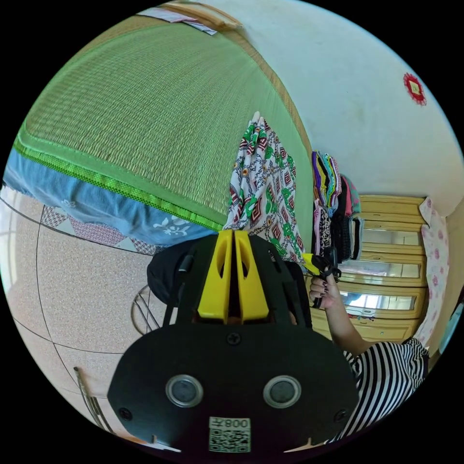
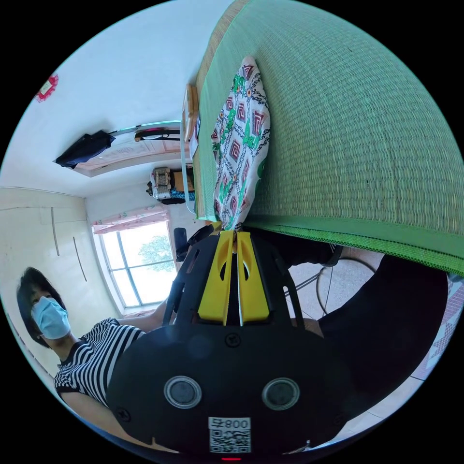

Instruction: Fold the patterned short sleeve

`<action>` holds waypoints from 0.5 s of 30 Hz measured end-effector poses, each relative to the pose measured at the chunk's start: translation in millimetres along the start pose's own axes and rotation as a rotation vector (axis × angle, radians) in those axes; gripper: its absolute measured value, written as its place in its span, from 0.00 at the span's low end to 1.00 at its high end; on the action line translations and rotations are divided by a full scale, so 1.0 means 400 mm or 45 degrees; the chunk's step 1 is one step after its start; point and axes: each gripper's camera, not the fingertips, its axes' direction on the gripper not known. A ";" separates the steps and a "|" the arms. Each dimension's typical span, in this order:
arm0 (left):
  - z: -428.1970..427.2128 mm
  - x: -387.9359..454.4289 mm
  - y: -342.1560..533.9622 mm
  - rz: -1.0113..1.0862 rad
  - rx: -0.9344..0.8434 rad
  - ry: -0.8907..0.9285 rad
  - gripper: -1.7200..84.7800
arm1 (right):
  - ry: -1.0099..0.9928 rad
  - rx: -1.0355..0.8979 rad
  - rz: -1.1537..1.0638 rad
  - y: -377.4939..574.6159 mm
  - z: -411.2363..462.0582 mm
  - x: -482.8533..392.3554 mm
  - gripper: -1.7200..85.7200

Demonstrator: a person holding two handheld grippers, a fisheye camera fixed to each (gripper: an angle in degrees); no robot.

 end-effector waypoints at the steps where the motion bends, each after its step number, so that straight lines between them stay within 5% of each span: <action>1: 0.001 0.014 0.004 0.016 0.000 -0.005 0.04 | 0.000 0.000 0.000 0.000 0.000 0.007 0.03; 15: 0.077 0.195 -0.004 0.205 -0.045 -0.182 0.10 | -0.007 0.007 0.003 0.022 0.004 0.246 0.03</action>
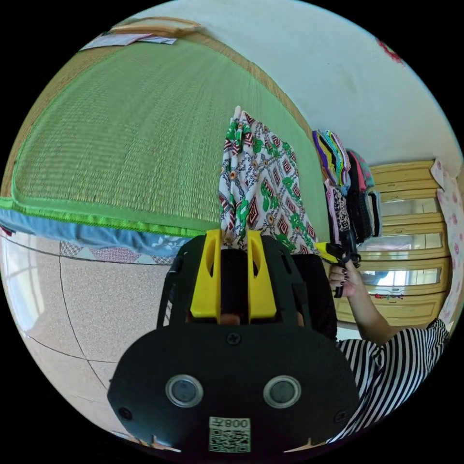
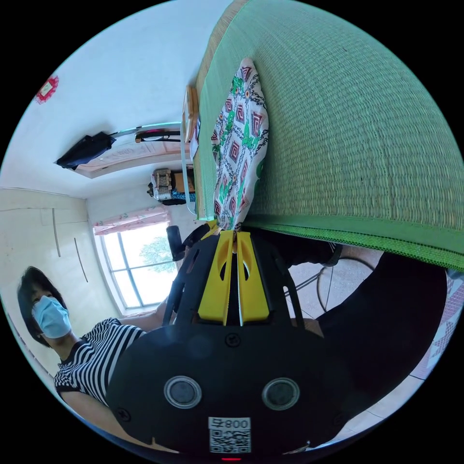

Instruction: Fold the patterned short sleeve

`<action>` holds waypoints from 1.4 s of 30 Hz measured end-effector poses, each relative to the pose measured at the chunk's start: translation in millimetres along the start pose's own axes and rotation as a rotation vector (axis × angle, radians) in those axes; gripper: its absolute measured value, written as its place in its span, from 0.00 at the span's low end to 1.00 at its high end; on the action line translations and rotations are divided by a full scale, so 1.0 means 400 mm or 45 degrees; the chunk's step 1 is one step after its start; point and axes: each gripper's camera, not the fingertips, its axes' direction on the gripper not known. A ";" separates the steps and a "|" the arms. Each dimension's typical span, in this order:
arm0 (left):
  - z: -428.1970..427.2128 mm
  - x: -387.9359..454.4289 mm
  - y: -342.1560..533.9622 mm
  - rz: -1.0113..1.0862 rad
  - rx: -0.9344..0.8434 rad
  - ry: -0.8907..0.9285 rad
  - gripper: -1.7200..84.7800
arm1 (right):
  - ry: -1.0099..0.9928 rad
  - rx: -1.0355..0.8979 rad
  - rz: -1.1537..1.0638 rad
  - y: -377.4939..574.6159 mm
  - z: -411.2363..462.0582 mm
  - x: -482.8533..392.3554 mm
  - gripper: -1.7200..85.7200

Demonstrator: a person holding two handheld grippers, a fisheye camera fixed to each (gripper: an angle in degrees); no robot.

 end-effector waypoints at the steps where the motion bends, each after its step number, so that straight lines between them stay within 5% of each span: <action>1: 0.014 0.015 -0.009 0.000 -0.033 -0.049 0.09 | 0.001 0.000 0.000 0.001 -0.001 0.012 0.03; 21: 0.065 0.238 0.017 -0.002 0.067 0.455 0.04 | -0.102 0.009 -0.088 0.117 -0.122 0.528 0.03; 42: 0.228 0.770 -0.036 0.339 0.159 0.772 0.04 | -0.312 0.290 -0.378 0.490 -0.414 1.202 0.03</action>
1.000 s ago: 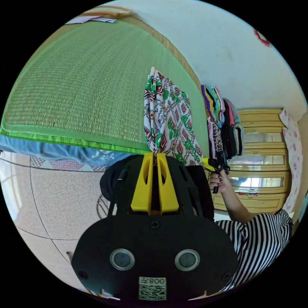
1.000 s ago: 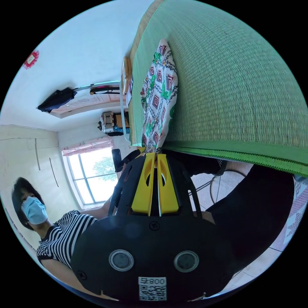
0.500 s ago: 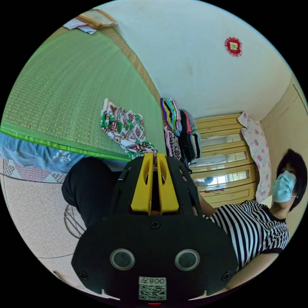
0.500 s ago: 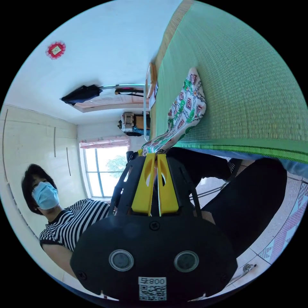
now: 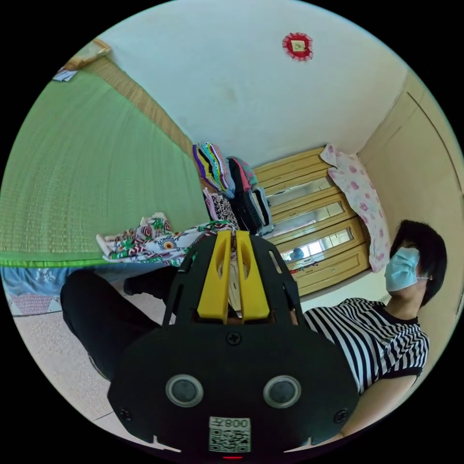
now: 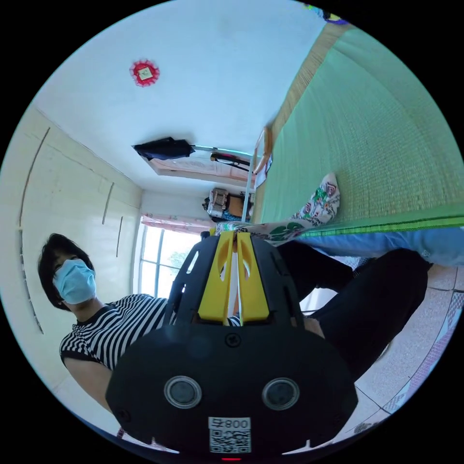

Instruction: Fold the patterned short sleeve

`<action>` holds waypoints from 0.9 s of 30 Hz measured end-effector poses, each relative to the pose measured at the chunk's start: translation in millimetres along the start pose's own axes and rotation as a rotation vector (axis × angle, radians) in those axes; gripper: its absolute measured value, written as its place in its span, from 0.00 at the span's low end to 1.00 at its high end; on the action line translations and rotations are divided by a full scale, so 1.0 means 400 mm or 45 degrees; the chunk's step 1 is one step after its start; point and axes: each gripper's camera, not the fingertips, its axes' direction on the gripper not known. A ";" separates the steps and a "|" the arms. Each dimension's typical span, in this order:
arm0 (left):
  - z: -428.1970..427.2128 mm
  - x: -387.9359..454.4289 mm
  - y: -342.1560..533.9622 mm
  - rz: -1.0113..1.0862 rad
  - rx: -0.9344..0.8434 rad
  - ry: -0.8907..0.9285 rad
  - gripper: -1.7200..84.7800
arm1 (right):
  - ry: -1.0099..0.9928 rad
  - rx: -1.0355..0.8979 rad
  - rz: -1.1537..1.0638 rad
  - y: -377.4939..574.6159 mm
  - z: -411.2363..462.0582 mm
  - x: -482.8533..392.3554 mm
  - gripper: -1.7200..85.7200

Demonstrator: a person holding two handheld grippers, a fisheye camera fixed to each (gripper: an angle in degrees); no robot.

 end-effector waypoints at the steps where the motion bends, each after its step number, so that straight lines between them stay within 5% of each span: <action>1: 0.041 0.017 -0.014 0.023 -0.012 0.017 0.04 | -0.003 0.013 -0.009 0.016 -0.019 0.014 0.03; 11: 0.484 0.120 -0.219 0.159 -0.168 0.034 0.04 | 0.011 0.231 -0.115 0.161 -0.385 0.304 0.03; 27: 1.371 0.300 -0.759 0.461 -0.163 0.056 0.04 | 0.160 0.521 -0.321 -0.201 -1.132 0.639 0.03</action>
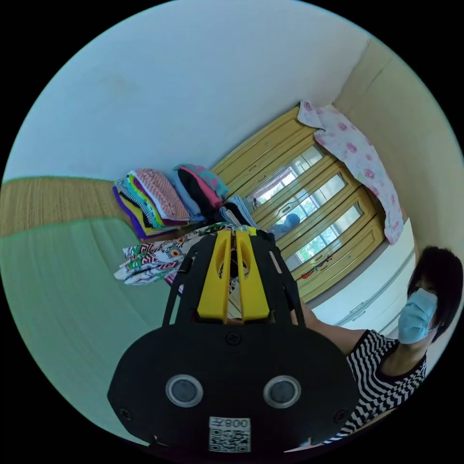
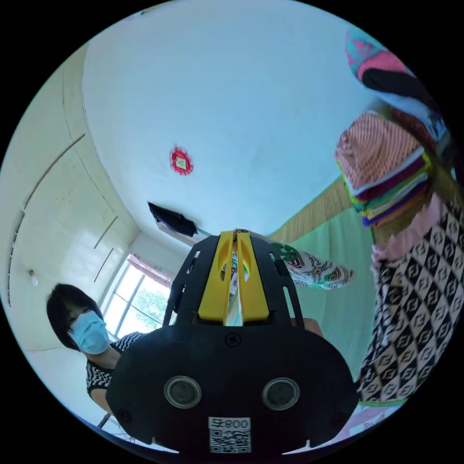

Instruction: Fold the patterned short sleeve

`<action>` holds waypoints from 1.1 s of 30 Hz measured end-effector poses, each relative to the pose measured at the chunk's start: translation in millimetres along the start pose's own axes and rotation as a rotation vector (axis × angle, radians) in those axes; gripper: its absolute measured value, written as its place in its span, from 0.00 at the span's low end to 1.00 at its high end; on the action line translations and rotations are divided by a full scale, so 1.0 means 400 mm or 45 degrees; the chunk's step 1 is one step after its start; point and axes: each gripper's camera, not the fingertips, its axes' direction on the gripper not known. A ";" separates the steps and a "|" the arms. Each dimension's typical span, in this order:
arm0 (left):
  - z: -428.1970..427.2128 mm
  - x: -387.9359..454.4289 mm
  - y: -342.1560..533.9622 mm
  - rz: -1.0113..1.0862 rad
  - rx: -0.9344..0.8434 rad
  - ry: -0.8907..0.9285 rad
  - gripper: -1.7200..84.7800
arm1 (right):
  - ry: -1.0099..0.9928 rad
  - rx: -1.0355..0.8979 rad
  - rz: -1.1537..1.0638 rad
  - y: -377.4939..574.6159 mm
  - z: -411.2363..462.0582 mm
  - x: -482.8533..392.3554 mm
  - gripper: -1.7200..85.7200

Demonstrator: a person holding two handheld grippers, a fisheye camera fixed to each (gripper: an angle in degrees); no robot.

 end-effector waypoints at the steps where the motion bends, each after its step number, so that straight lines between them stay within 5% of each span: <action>1: 0.072 0.002 -0.039 0.045 -0.020 -0.008 0.04 | 0.011 0.014 -0.009 -0.013 -0.026 0.012 0.03; 7: 0.479 -0.061 -0.110 0.098 -0.176 0.047 0.04 | 0.300 0.072 -0.040 0.034 -0.335 0.184 0.03; 14: 0.979 -0.234 0.025 -0.175 -0.544 0.132 0.04 | 0.441 0.238 0.383 0.424 -0.704 0.639 0.03; 33: 1.484 -0.351 0.101 -0.116 -0.791 0.074 0.04 | 0.449 0.228 0.491 0.984 -0.992 0.978 0.03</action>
